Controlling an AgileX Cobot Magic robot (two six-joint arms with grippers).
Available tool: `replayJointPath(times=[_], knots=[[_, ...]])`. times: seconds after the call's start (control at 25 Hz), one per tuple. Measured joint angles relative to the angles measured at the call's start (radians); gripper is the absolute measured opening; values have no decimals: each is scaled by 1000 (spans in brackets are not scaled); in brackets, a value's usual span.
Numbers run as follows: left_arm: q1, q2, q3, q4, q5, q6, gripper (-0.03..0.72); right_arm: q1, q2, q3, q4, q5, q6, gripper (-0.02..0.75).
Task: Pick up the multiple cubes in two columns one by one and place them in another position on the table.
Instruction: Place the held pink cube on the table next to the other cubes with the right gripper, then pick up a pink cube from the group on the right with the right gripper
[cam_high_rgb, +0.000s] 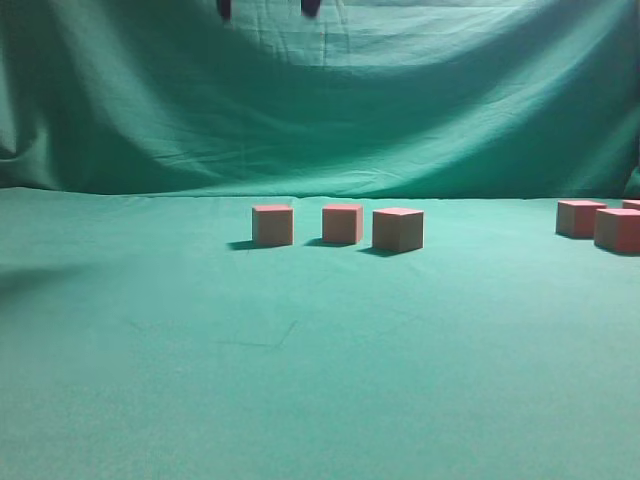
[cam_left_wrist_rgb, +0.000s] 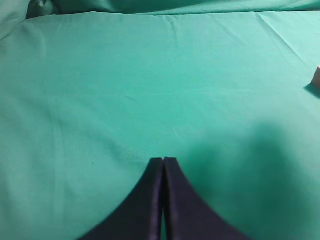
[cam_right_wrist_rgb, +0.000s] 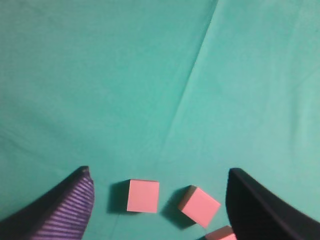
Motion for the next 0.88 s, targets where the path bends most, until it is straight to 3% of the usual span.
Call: replayJointPath(times=[0.32,0.6,0.88], knots=[[0,0,0,0,0,0,0,6,-243,109,42,20,-94,504],[0,0,0,0,0,0,0,-4,-538,525,19,22,-88,504],[0,0,0,0,0,0,0,-146,-858,972,15,11,-6,504]])
